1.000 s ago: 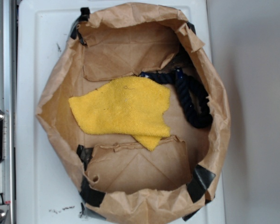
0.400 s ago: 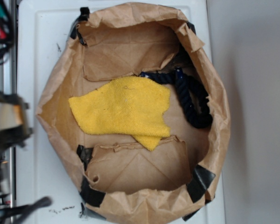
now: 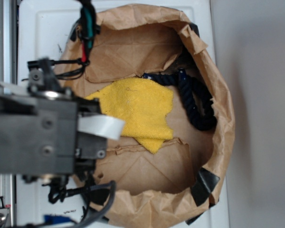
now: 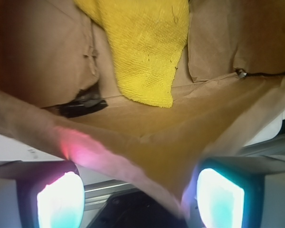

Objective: Grab the yellow cloth.

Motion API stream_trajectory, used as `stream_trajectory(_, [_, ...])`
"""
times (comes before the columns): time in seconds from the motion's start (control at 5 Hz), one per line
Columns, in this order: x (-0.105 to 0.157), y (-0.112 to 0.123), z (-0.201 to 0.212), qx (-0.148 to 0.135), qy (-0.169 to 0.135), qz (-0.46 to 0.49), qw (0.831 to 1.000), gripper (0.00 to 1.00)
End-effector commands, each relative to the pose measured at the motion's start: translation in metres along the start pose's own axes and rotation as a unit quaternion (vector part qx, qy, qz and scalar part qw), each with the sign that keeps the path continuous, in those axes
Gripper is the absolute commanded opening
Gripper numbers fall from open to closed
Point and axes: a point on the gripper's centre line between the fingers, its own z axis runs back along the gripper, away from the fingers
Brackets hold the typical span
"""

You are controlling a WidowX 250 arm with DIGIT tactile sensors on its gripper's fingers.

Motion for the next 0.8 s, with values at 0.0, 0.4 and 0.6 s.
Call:
stream_trajectory(0.0, [0.028,0.008,-0.04,0.031,0.015,-0.007,0.999,1.0])
stream_trajectory(0.4, [0.042,0.016,0.022,-0.012,-0.025,-0.011,1.0,1.0])
stream_trajectory(0.6, [0.042,0.025,0.052,-0.034,-0.05,-0.007,0.998,1.0])
